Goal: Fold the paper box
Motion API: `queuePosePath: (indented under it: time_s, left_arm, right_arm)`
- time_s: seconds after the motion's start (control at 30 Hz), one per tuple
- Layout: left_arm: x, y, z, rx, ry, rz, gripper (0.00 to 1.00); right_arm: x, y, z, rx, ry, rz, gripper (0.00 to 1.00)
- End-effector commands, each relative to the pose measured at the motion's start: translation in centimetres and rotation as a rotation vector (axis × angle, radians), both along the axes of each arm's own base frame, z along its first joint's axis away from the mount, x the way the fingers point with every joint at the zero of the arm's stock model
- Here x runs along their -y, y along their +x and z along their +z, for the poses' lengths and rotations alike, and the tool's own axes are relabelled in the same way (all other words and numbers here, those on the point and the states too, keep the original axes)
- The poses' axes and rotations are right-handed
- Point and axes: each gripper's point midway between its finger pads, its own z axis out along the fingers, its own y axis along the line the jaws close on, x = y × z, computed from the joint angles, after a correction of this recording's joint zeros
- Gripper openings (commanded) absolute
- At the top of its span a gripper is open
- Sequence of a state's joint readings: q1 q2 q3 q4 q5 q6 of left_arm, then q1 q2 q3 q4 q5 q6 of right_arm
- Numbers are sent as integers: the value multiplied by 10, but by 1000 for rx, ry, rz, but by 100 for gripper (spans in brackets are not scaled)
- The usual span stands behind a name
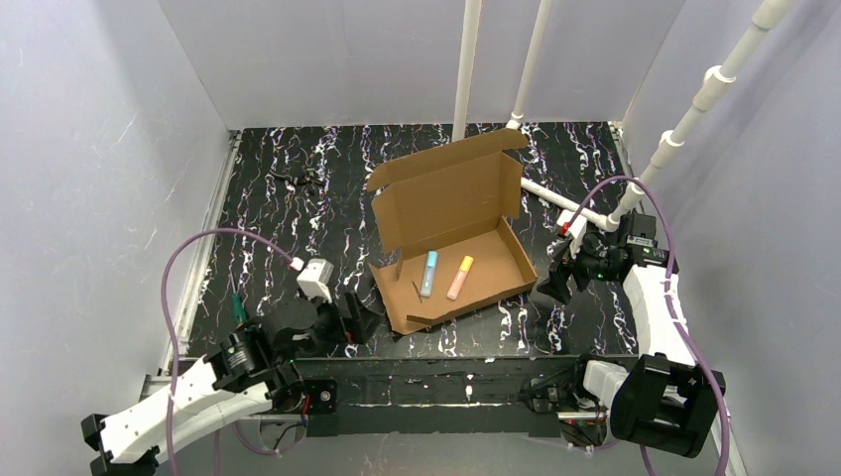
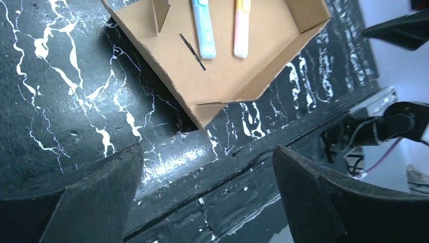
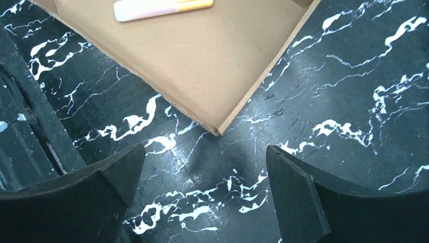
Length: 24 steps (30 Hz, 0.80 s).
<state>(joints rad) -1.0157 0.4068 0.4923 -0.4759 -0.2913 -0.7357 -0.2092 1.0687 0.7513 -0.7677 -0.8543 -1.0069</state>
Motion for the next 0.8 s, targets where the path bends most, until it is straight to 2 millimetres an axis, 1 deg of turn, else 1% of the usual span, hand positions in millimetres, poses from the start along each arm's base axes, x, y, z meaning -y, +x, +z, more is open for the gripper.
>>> queuePosePath:
  time_s: [0.0, 0.1, 0.23, 0.27, 0.43, 0.6, 0.67, 0.77]
  left_arm:
    - [-15, -4, 4, 2, -79, 60, 98]
    - [-9, -7, 0, -18, -94, 40, 98]
    - [-2, -5, -11, -55, -53, 36, 98]
    - [0, -4, -10, -55, -44, 33, 98]
    - [4, 0, -11, -69, -10, 35, 98]
    - [16, -2, -18, -120, -108, 54, 98]
    - [15, -1, -24, -125, -121, 74, 98]
    - [11, 2, -28, -134, -125, 114, 98]
  right_arm:
    - [6, -6, 4, -41, -37, -9, 98]
    - [10, -11, 2, -86, -51, -25, 98]
    - [14, -13, -1, -99, -67, -31, 98]
    - [15, -13, -1, -99, -71, -30, 98]
    - [12, -2, 1, -69, -42, -24, 98]
    - [9, 4, -2, -61, -13, -12, 98]
    - [7, 1, -2, -48, -7, -8, 98]
    - [4, -1, -2, -35, 1, 0, 98]
